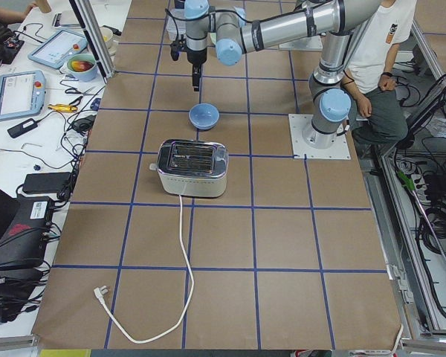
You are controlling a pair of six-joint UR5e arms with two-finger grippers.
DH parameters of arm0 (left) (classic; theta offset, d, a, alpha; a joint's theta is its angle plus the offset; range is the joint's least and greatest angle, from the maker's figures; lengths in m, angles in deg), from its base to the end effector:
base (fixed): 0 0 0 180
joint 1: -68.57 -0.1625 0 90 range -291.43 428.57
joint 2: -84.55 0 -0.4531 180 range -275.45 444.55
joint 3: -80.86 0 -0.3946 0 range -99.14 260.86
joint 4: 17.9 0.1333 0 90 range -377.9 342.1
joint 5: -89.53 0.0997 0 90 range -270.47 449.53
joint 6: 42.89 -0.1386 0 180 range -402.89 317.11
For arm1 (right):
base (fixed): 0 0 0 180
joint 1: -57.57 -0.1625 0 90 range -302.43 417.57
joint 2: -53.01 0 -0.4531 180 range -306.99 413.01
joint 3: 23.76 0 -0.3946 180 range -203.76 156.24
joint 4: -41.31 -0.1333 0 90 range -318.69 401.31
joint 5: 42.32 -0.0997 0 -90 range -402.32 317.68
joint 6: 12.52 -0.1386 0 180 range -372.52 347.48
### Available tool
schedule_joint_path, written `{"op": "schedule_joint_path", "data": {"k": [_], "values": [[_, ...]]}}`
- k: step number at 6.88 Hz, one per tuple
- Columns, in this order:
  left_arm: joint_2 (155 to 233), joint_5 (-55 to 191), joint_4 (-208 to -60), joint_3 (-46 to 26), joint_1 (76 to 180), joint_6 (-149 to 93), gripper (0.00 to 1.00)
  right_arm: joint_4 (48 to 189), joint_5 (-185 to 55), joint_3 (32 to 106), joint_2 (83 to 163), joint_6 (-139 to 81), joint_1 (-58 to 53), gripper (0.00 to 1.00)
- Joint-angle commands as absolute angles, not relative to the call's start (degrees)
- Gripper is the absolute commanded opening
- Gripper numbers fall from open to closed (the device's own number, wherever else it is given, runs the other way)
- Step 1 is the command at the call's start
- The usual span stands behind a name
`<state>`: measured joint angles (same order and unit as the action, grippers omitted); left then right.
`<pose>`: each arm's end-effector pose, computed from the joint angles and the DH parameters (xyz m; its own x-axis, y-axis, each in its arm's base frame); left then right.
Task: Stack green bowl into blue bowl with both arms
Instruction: 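Reach the left gripper toward the blue bowl while the right reaches toward the green bowl, then grasp the blue bowl rim with the left gripper while the right grasps the green bowl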
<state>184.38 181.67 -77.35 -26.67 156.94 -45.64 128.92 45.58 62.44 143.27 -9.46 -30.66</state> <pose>-0.1129 -0.5385 0.2949 -0.9991 0.0174 -0.0399 0.0196 0.9984 -0.0538 0.1230 -0.4993 0.5080 -0.9991 -0.0236 -0.0350 -0.0225 0.9993 -0.0311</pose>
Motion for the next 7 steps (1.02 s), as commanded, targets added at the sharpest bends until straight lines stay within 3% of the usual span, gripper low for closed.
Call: {"op": "schedule_joint_path", "data": {"k": [1, 2, 3, 4, 5, 7], "values": [[189.6, 181.8, -67.7, -35.6, 160.0, -44.3, 1.0, 128.3, 46.0, 69.4, 141.4, -8.8, -29.6, 1.0], [191.1, 181.8, -67.5, -35.6, 161.2, -43.2, 1.0, 133.1, 45.9, 74.4, 140.9, -8.8, -28.1, 1.0], [192.4, 182.2, -62.7, -35.3, 161.1, -44.0, 0.88, 138.6, 45.8, 79.1, 139.9, -6.6, -26.6, 1.0], [193.4, 182.5, -59.6, -35.2, 161.2, -44.2, 0.32, 144.6, 45.7, 83.6, 139.5, -5.1, -25.8, 1.0], [193.9, 182.8, -59.4, -34.6, 161.1, -44.5, 0.0, 151.2, 45.7, 86.6, 138.3, -5.7, -25.7, 1.0], [194.6, 182.9, -59.3, -33.5, 161.3, -43.4, 0.0, 153.0, 45.9, 87.5, 137.6, -4.0, -25.2, 1.0]]}}
